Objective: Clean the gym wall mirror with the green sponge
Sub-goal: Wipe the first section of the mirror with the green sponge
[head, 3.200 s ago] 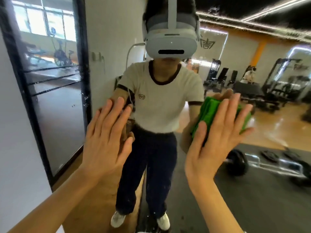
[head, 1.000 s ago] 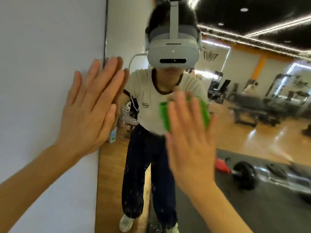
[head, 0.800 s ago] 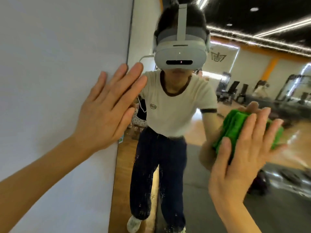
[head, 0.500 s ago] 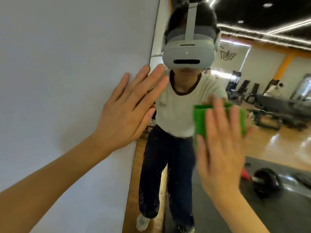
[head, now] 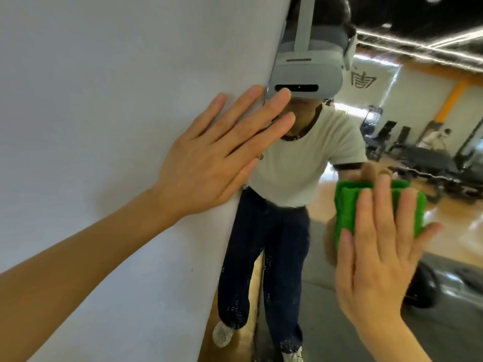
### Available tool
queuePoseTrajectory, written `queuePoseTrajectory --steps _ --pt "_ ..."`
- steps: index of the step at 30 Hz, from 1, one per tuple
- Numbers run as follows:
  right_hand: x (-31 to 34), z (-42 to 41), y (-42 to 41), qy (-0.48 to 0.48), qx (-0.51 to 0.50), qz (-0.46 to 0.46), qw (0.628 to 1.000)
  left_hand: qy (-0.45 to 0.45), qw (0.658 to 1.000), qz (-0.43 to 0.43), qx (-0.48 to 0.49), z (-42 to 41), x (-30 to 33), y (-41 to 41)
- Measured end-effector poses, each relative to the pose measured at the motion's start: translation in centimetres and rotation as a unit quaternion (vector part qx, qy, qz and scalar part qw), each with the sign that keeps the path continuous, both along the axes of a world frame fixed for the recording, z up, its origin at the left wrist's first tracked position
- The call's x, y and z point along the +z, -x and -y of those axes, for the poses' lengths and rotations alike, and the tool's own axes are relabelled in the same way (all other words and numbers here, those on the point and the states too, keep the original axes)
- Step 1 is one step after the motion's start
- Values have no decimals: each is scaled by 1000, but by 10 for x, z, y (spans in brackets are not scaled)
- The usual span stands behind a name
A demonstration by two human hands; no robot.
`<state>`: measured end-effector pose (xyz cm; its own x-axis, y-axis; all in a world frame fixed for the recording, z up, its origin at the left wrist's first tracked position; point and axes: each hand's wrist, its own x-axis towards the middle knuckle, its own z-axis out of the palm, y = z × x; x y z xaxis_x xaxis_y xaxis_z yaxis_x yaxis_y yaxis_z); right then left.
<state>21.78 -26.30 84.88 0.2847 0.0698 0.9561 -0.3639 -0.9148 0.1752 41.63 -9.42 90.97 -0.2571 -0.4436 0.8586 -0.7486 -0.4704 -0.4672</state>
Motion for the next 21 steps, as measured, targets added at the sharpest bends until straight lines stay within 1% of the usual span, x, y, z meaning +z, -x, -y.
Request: queuePoseTrajectory --steps 1,2,3,5,7,12,15,18,19,21 --pt "-2 -7 -5 -27 1 19 999 3 1000 1 1 0 0 -1" --pt "-3 -19 -17 -37 0 17 999 4 1000 0 1 0 0 -1" --pt "-6 -33 -31 -24 -1 -6 1000 5 1000 -2 -3 -1 1 0" --pt "-17 -55 -54 58 9 -66 996 15 1000 -2 -10 0 3 1" --pt "-28 -55 -58 104 7 -101 989 19 1000 -1 -11 0 3 3" --pt "-65 -35 -28 59 -7 -94 994 10 1000 -4 -2 -1 3 4" --pt "-52 -53 -47 62 4 -86 994 13 1000 1 1 -1 4 4" --pt "-42 -64 -68 54 2 -45 998 13 1000 7 7 -1 5 4" --pt "-53 -64 -68 56 1 -56 997 12 1000 8 9 -1 5 4" --pt "-95 -57 -57 80 -2 -128 989 17 1000 17 10 -1 5 3"
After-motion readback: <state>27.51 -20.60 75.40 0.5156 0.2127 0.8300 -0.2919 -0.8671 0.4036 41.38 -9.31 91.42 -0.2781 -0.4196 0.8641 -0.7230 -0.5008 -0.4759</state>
